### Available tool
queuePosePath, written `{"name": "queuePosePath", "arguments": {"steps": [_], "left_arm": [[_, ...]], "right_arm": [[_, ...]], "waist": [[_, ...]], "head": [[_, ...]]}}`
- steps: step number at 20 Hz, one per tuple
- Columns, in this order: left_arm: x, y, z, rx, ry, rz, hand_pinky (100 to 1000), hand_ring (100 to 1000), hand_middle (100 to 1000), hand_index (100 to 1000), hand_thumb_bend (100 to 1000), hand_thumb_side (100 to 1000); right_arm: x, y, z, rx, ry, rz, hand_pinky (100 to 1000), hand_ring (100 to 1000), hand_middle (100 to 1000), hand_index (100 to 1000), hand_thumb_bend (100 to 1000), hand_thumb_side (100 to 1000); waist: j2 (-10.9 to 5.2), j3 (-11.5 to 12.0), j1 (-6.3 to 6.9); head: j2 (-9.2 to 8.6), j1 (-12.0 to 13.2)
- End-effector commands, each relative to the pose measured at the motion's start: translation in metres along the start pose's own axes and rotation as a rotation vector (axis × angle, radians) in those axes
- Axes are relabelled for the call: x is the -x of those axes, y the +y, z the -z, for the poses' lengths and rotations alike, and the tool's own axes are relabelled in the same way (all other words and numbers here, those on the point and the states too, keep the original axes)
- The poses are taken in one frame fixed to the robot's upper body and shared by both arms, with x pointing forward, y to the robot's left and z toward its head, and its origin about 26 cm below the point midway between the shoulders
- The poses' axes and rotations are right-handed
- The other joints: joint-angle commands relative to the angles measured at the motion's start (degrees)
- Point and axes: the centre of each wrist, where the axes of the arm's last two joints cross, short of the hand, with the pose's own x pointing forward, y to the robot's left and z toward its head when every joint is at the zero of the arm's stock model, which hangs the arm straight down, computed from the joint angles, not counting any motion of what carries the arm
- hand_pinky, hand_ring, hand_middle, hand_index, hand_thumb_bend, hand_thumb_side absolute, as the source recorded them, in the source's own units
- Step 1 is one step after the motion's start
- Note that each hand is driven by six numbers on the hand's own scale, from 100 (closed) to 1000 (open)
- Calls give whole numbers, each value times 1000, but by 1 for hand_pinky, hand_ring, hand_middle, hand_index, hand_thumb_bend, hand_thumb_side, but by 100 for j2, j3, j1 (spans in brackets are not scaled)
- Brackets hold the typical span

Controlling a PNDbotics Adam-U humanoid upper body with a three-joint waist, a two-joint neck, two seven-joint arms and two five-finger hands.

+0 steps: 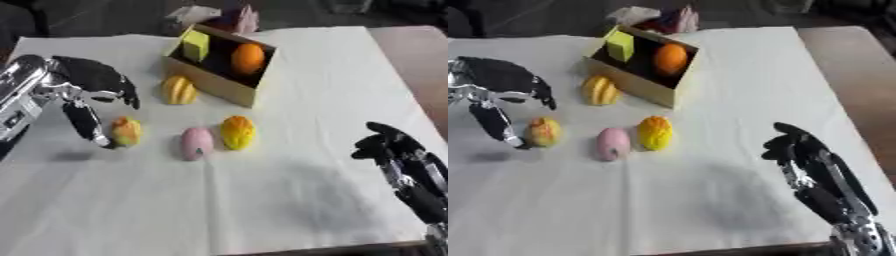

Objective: Pick up objects on the table and place them in the box.

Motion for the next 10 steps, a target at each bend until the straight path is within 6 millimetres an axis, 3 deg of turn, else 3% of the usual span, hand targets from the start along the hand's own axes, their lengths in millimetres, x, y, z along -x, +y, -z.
{"name": "queuePosePath", "arguments": {"steps": [1, 5, 8, 10], "left_arm": [[11, 0, -2, 78, -6, 74, 775, 746, 715, 845, 569, 461], [12, -5, 3, 58, 1, 80, 759, 711, 669, 809, 524, 443], [10, -6, 5, -16, -8, 77, 732, 644, 592, 744, 427, 399], [10, -6, 4, -84, -11, 67, 695, 552, 497, 657, 343, 358]], "right_arm": [[-6, -6, 1, -1, -18, -25, 695, 629, 634, 882, 100, 571], [-6, -6, 1, 1, -18, -24, 695, 629, 634, 882, 100, 572], [-6, -6, 1, -1, -18, -23, 695, 629, 634, 882, 100, 572], [-6, -6, 1, 0, -18, -24, 695, 629, 634, 881, 100, 572]], "waist": [[-73, 1, 2], [-68, 0, 5], [-67, -2, 6], [-67, -2, 5]], "head": [[6, -11], [3, -18], [3, -30], [-4, -33]]}}
